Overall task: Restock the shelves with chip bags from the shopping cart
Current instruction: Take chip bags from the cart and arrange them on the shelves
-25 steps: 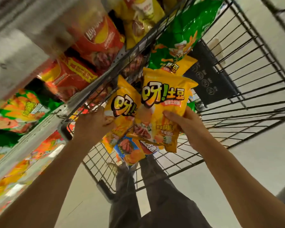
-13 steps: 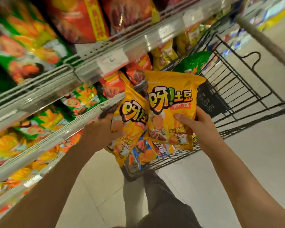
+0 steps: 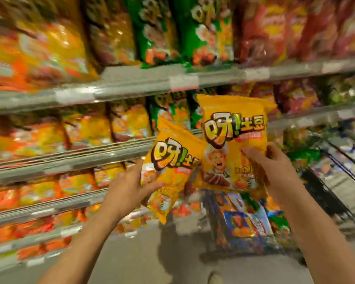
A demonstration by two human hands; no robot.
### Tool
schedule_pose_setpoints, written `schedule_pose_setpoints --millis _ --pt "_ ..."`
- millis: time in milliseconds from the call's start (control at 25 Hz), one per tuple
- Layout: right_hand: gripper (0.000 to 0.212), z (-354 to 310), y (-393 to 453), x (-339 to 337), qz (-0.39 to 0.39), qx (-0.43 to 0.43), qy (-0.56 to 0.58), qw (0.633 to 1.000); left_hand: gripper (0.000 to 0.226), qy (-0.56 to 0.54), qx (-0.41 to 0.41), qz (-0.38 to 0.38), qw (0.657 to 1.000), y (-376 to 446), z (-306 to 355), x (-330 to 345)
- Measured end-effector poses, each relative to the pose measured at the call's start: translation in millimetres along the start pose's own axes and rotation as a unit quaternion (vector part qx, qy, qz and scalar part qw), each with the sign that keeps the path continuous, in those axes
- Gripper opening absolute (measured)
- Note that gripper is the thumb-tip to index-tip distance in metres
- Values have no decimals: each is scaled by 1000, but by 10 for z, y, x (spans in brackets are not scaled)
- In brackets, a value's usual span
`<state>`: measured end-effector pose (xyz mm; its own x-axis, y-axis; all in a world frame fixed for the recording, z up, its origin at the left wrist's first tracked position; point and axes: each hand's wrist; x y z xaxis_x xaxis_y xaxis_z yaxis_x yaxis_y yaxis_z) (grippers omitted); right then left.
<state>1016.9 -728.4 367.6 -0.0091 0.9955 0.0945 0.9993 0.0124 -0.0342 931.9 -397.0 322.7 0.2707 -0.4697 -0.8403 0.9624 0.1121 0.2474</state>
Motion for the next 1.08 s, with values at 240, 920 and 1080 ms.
schedule_pose_setpoints --millis 240,920,1080 --pt "45 -705 31 992 -97 -89 40 991 75 17 -74 183 980 -499 -368 -1207" --pt "40 -1426 893 2355 -128 -129 -25 983 68 32 -152 299 942 21 -706 -2185" --pt "34 -1456 1342 2683 -130 -127 -14 983 60 -24 -147 270 951 464 -712 -2117"
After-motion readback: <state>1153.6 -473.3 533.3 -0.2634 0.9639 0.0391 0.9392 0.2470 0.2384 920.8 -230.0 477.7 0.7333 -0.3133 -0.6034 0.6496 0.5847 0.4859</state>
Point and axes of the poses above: each hand's wrist, its own y-axis towards the middle knuckle, its own x-axis out of the palm, z = x × y, and after that the axes turned 1 degree about y, right-handed
